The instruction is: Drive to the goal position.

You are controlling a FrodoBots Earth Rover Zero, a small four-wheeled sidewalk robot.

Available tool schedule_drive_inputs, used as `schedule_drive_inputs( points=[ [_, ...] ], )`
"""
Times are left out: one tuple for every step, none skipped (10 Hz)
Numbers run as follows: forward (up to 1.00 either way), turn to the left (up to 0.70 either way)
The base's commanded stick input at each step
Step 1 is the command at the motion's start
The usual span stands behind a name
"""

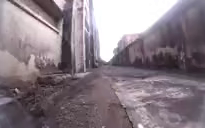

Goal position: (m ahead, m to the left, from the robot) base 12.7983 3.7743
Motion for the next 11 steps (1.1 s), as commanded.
schedule_drive_inputs(
  points=[
    [0.85,0.01],
    [0.85,0.01],
    [0.85,0.01],
    [0.85,0.01],
    [0.85,0.01],
    [0.85,0.01],
    [0.85,0.01],
    [0.85,0.01],
    [0.85,0.01],
    [0.85,0.01],
    [0.85,0.01]
  ],
)
